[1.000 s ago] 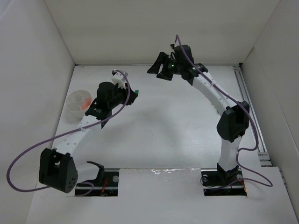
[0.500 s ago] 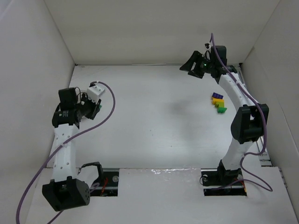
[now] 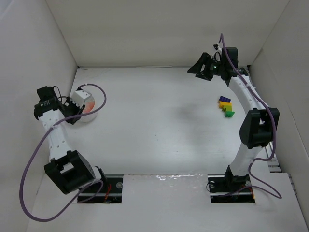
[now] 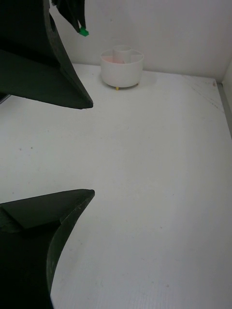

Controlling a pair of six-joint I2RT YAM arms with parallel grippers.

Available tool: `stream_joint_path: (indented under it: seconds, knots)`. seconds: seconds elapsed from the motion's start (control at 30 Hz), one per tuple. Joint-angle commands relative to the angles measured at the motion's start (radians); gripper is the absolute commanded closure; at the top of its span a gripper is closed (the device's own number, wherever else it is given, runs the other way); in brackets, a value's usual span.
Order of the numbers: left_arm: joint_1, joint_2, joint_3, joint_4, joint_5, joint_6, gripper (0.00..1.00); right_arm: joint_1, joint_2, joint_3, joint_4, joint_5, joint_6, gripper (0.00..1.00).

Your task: Sort the legos into containers by color

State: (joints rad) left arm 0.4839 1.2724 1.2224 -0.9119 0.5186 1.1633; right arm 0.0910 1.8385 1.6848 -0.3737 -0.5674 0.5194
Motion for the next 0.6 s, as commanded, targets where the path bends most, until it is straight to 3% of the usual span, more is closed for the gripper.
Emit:
stream_joint_path:
  seconds: [0.0, 0.2, 0.57]
  knots:
    - [0.028, 0.025, 0.078, -0.016, -0.006, 0.076, 0.93, 0.000, -0.056, -0.004, 0.053, -0.026, -0.018, 0.28]
    - [0.041, 0.010, 0.029, 0.084, -0.051, 0.133, 0.90, 0.000, -0.056, -0.004, 0.053, -0.026, -0.018, 0.28]
    - [0.065, 0.165, 0.147, -0.035, 0.058, 0.363, 0.88, 0.000, -0.028, 0.016, 0.053, -0.035, -0.018, 0.28]
